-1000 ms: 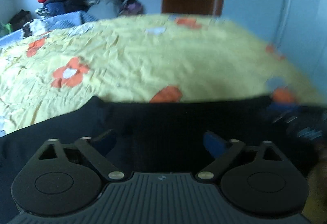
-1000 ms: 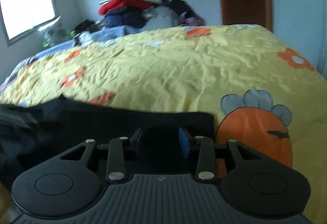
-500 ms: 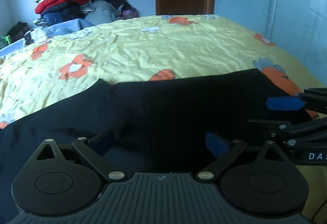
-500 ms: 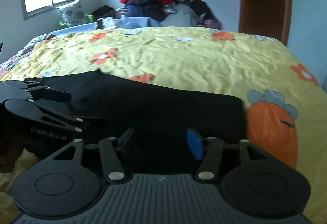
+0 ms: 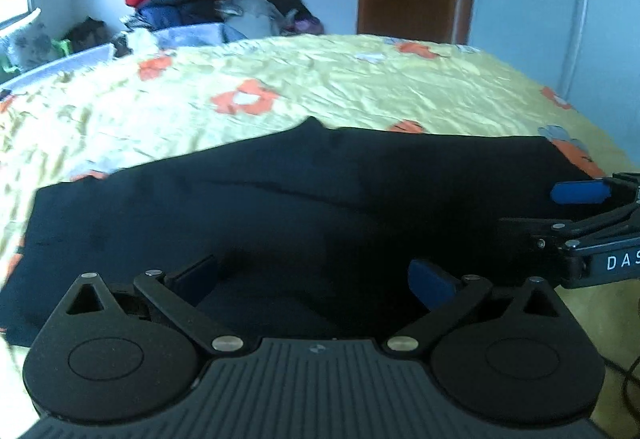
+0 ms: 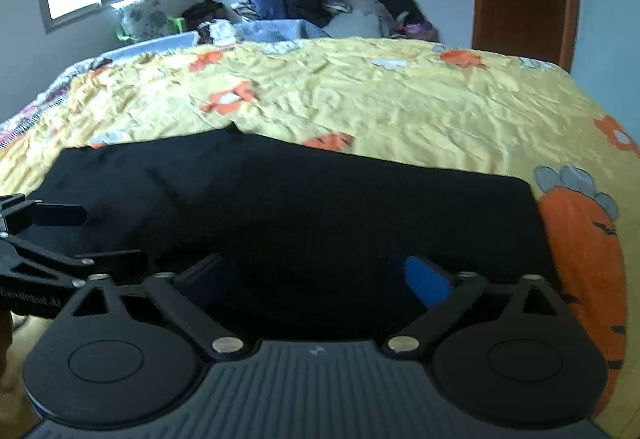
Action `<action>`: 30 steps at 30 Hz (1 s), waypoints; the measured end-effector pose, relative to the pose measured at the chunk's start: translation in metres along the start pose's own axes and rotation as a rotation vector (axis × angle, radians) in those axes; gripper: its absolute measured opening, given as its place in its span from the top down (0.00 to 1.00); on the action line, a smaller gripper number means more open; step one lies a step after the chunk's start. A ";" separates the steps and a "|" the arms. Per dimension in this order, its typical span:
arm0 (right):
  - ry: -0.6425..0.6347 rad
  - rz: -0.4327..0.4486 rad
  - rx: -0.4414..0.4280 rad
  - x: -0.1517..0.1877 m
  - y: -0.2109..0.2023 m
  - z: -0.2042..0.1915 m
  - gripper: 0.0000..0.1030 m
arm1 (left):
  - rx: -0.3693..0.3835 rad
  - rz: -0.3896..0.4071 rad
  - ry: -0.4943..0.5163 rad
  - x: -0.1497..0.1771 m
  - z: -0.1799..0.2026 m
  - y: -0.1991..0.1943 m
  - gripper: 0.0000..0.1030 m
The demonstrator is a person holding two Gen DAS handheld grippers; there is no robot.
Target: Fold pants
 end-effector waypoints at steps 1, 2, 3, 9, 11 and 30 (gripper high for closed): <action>-0.012 -0.005 -0.006 0.000 0.002 -0.006 0.00 | -0.006 -0.009 -0.004 0.003 -0.005 0.000 0.00; -0.031 -0.024 -0.002 0.001 0.007 -0.010 0.00 | -0.014 -0.027 -0.013 0.006 -0.010 0.001 0.00; -0.052 -0.050 0.009 0.004 0.013 -0.013 0.00 | -0.018 -0.040 -0.029 0.009 -0.016 0.000 0.01; -0.053 -0.034 0.063 0.003 0.003 -0.022 0.00 | -0.112 0.025 -0.082 0.013 -0.063 -0.031 0.00; -0.084 -0.010 0.040 -0.004 -0.002 -0.038 0.00 | -0.170 0.045 -0.096 0.014 -0.083 -0.038 0.00; -0.331 0.082 -0.139 -0.016 0.002 -0.173 0.00 | -0.269 0.033 -0.389 0.033 -0.207 -0.069 0.00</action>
Point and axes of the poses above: each gripper's, at about its wrist camera, not at the fingertips, and y roughly the way its jaws point, z to its right, x to its underside, the point moved 9 cm from there along y, roughly the way its jaws point, and after that the axes turned 8 degrees about -z, right-handed, at the moved point
